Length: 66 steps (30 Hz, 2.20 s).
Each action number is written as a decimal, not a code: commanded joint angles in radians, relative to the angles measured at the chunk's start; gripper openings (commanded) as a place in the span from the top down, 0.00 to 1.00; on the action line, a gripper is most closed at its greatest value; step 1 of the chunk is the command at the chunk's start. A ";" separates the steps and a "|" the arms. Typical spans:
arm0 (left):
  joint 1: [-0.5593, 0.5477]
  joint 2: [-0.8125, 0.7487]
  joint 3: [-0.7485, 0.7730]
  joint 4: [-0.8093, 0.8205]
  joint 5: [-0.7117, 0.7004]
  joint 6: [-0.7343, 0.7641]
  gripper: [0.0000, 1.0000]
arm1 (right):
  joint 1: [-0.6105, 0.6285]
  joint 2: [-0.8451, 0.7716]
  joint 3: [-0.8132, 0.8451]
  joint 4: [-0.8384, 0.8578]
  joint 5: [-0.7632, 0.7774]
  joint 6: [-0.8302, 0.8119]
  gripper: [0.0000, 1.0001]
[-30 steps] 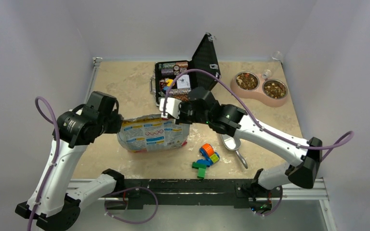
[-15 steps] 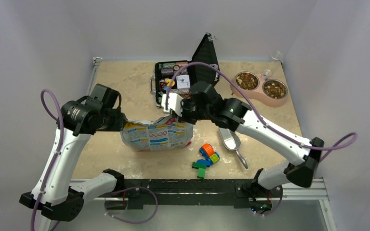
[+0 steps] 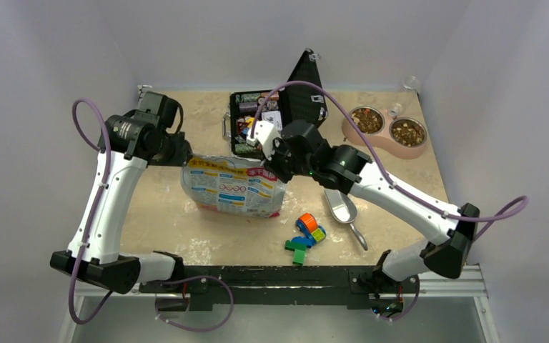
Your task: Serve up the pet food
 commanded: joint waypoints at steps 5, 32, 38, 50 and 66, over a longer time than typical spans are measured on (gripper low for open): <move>0.149 0.017 0.033 0.091 -0.066 0.104 1.00 | -0.044 -0.232 -0.196 -0.103 0.028 0.081 1.00; 0.149 -0.011 0.025 0.044 0.102 0.043 1.00 | 0.161 0.439 0.560 -0.102 0.089 -0.196 0.29; 0.149 0.030 0.111 -0.005 0.002 0.067 1.00 | 0.184 0.384 0.516 -0.099 0.301 -0.237 1.00; 0.131 -0.139 -0.151 0.140 0.228 0.091 0.60 | 0.174 0.384 0.565 -0.158 0.090 -0.181 1.00; 0.129 -0.165 -0.282 0.366 0.401 0.053 0.79 | 0.172 0.331 0.462 -0.143 0.131 -0.220 0.83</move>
